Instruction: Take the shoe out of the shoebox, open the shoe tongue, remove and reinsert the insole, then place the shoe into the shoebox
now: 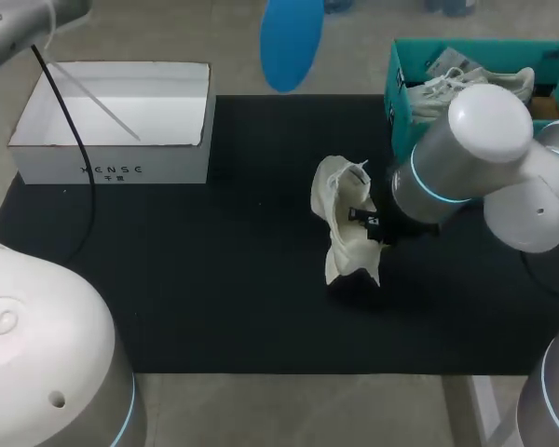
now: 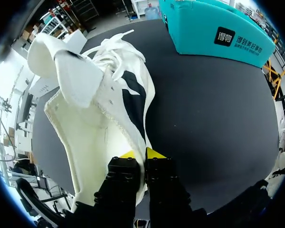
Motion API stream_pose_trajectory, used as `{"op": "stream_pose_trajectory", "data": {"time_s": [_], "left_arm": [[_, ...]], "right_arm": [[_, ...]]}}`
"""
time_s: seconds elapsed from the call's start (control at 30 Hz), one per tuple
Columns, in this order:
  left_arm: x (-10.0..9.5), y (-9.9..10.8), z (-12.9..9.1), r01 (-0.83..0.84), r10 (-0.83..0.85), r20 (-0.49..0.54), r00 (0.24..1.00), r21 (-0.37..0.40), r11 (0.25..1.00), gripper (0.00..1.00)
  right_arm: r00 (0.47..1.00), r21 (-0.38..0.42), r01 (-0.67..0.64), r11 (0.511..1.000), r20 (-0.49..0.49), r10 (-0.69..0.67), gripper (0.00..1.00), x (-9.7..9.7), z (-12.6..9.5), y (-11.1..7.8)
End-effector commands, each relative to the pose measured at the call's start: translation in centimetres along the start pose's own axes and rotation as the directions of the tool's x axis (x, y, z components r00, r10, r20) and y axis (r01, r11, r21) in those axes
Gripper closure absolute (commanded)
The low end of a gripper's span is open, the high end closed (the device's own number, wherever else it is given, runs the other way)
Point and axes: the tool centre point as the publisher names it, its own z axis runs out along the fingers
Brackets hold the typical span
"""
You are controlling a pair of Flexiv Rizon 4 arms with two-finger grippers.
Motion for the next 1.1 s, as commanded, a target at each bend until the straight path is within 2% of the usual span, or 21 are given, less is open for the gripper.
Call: {"op": "stream_pose_trajectory", "data": {"time_s": [0.03, 0.4, 0.43, 0.47, 0.57, 0.7, 0.87, 1.0, 1.1], "left_arm": [[0.0, 0.0, -0.1, 0.0, 0.0, 0.0, 1.0, -0.002, 1.0, 1.0], [0.0, 0.0, -0.1, 0.0, 0.0, 0.0, 1.0, -0.002, 1.0, 1.0], [0.0, 0.0, -0.1, 0.0, 0.0, 0.0, 1.0, -0.002, 1.0, 1.0], [0.0, 0.0, -0.1, 0.0, 0.0, 0.0, 1.0, -0.002, 1.0, 1.0], [0.0, 0.0, -0.1, 0.0, 0.0, 0.0, 1.0, -0.002, 1.0, 1.0], [0.0, 0.0, -0.1, 0.0, 0.0, 0.0, 1.0, -0.002, 1.0, 1.0], [0.0, 0.0, -0.1, 0.0, 0.0, 0.0, 1.0, -0.002, 1.0, 1.0], [0.0, 0.0, -0.1, 0.0, 0.0, 0.0, 1.0, -0.002, 1.0, 1.0], [0.0, 0.0, -0.1, 0.0, 0.0, 0.0, 1.0, -0.002, 1.0, 1.0]], "right_arm": [[1.0, 0.004, -0.009, 1.0, -0.007, 0.009, 1.0, 0.6, 2.2, -0.5], [1.0, 0.032, -0.022, 0.999, 0.018, 0.022, 1.0, 0.7, 3.8, -1.5], [0.999, 0.038, -0.017, 0.999, 0.032, 0.016, 0.65, 0.8, 3.7, -1.5], [0.999, 0.036, -0.014, 0.999, 0.035, 0.013, 0.0, 0.9, 3.4, -1.5], [1.0, 0.026, -0.001, 1.0, 0.029, 0.0, 0.0, 1.3, 2.2, -1.2], [1.0, -0.007, 0.021, 1.0, 0.003, -0.021, 0.0, 1.9, -0.6, -0.4], [0.996, -0.073, 0.041, 0.997, -0.081, -0.047, 0.0, 2.5, -4.2, 1.3], [0.991, -0.168, 0.045, 0.985, -0.119, -0.065, 0.0, 2.5, -6.9, 3.1], [0.983, -0.27, 0.069, 0.96, -0.144, -0.112, 0.0, 3.5, -7.9, 3.7]]}}
